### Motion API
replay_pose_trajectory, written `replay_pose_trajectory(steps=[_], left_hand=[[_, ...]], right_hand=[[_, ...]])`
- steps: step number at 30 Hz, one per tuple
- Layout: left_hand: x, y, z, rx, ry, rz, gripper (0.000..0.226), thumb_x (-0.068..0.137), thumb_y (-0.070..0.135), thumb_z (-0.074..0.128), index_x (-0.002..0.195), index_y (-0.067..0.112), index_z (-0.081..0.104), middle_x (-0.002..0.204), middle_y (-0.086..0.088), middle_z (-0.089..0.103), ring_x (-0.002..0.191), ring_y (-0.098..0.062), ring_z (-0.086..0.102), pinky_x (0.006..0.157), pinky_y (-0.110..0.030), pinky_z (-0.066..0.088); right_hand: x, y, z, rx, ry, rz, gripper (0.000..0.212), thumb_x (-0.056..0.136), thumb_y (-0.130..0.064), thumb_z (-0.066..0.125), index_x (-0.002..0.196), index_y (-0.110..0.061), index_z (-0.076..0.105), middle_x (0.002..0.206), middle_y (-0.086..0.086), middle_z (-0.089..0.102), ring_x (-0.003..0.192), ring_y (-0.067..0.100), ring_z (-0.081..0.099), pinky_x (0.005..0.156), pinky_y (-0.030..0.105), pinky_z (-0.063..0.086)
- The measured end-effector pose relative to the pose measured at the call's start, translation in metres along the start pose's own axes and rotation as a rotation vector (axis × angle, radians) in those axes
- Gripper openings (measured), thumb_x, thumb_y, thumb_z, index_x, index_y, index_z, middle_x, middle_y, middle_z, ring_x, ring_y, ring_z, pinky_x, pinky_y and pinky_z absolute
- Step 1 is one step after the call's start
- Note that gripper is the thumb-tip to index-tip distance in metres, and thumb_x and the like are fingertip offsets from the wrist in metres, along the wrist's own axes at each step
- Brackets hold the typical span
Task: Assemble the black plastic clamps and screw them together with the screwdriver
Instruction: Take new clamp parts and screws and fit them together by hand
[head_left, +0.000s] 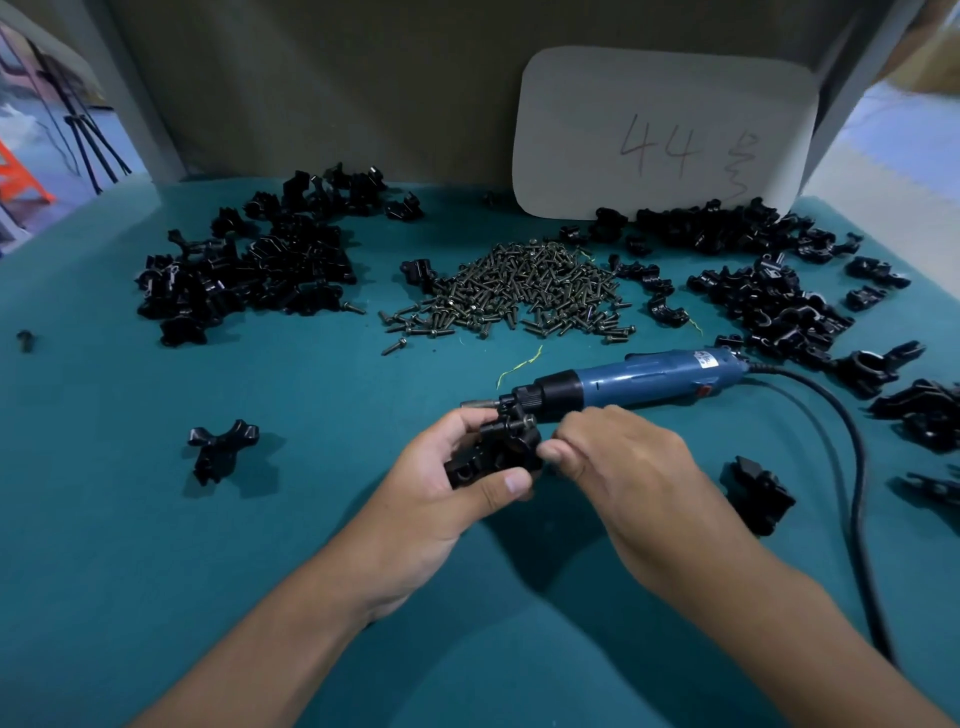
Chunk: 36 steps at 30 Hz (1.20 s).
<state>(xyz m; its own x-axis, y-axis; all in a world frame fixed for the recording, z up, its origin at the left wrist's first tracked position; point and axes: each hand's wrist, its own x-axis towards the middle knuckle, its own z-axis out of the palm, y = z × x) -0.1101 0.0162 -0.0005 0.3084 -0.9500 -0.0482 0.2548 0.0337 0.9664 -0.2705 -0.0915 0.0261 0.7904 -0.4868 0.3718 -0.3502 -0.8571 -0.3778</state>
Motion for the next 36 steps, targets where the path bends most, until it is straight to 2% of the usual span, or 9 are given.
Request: replay_pose_trajectory(steps=[3, 7, 12, 16, 22, 27, 31, 33, 36], left_hand=[[-0.002, 0.001, 0.000, -0.002, 0.009, -0.008, 0.049, 0.080, 0.009, 0.072, 0.126, 0.003, 0.058, 0.120, -0.016, 0.069, 0.106, -0.022, 0.065, 0.100, -0.038, 0.054], [-0.003, 0.002, -0.002, -0.017, 0.033, -0.028, 0.051, 0.080, 0.011, 0.072, 0.128, 0.003, 0.056, 0.120, -0.025, 0.067, 0.097, -0.029, 0.066, 0.107, -0.047, 0.046], [-0.003, 0.001, -0.002, -0.016, -0.013, -0.037, 0.049, 0.081, 0.011, 0.073, 0.127, 0.005, 0.057, 0.113, -0.014, 0.069, 0.098, -0.025, 0.067, 0.106, -0.045, 0.049], [-0.002, 0.000, -0.002, 0.002, -0.047, -0.026, 0.045, 0.083, 0.011, 0.073, 0.127, 0.007, 0.059, 0.121, -0.016, 0.068, 0.107, -0.027, 0.067, 0.103, -0.041, 0.052], [-0.002, -0.001, -0.001, -0.045, -0.066, -0.019, 0.046, 0.084, 0.010, 0.071, 0.128, 0.003, 0.057, 0.123, -0.020, 0.067, 0.108, -0.026, 0.065, 0.098, -0.037, 0.054], [-0.004, -0.001, 0.001, -0.007, -0.079, -0.017, 0.044, 0.084, 0.010, 0.071, 0.126, 0.004, 0.058, 0.112, -0.009, 0.071, 0.104, -0.023, 0.067, 0.097, -0.037, 0.054], [-0.004, 0.000, 0.002, 0.095, -0.024, 0.005, 0.049, 0.082, 0.013, 0.078, 0.125, 0.007, 0.057, 0.117, -0.017, 0.069, 0.103, -0.022, 0.067, 0.106, -0.045, 0.050], [-0.004, 0.000, 0.003, 0.143, -0.017, 0.031, 0.049, 0.080, 0.015, 0.077, 0.123, 0.009, 0.056, 0.119, -0.017, 0.068, 0.104, -0.018, 0.066, 0.104, -0.039, 0.051], [-0.005, -0.002, 0.006, 0.198, -0.034, 0.085, 0.041, 0.084, 0.016, 0.078, 0.117, 0.016, 0.054, 0.111, 0.001, 0.069, 0.099, -0.004, 0.064, 0.091, -0.021, 0.050]], right_hand=[[0.001, 0.002, -0.004, 0.004, -0.063, 0.073, 0.042, 0.103, -0.061, 0.022, 0.081, -0.032, 0.042, 0.075, -0.013, 0.045, 0.076, 0.006, 0.046, 0.060, 0.027, 0.036], [-0.002, 0.006, -0.011, 0.056, -0.105, 0.023, 0.022, 0.102, -0.053, 0.038, 0.105, -0.035, 0.051, 0.099, -0.022, 0.047, 0.093, -0.003, 0.048, 0.080, 0.014, 0.038], [0.001, -0.001, -0.009, 0.035, -0.121, -0.039, 0.026, 0.106, -0.046, 0.031, 0.089, -0.029, 0.042, 0.088, -0.013, 0.040, 0.080, 0.006, 0.041, 0.070, 0.026, 0.037], [0.001, -0.004, -0.008, -0.036, -0.163, 0.067, 0.039, 0.101, -0.059, 0.014, 0.077, -0.034, 0.032, 0.075, -0.012, 0.044, 0.072, 0.012, 0.041, 0.059, 0.036, 0.034], [-0.001, -0.002, -0.017, -0.086, -0.184, -0.035, 0.024, 0.103, -0.053, 0.022, 0.091, -0.038, 0.036, 0.087, -0.015, 0.043, 0.078, 0.007, 0.040, 0.063, 0.032, 0.035], [-0.001, 0.004, -0.011, -0.105, -0.172, 0.055, 0.061, 0.094, -0.072, 0.007, 0.076, -0.027, 0.045, 0.069, -0.012, 0.052, 0.070, 0.013, 0.048, 0.060, 0.037, 0.039], [-0.002, 0.008, -0.015, 0.059, 0.002, -0.001, 0.031, 0.102, -0.064, 0.031, 0.107, -0.042, 0.053, 0.095, -0.024, 0.055, 0.088, 0.001, 0.053, 0.071, 0.016, 0.038], [0.000, 0.007, -0.013, 0.145, 0.075, -0.069, 0.024, 0.102, -0.047, 0.050, 0.120, -0.034, 0.059, 0.103, -0.022, 0.058, 0.091, 0.001, 0.056, 0.077, 0.008, 0.036], [0.001, 0.004, -0.007, 0.179, 0.187, -0.125, 0.017, 0.099, -0.031, 0.061, 0.102, -0.017, 0.070, 0.091, -0.014, 0.063, 0.084, -0.003, 0.054, 0.077, 0.006, 0.035]])
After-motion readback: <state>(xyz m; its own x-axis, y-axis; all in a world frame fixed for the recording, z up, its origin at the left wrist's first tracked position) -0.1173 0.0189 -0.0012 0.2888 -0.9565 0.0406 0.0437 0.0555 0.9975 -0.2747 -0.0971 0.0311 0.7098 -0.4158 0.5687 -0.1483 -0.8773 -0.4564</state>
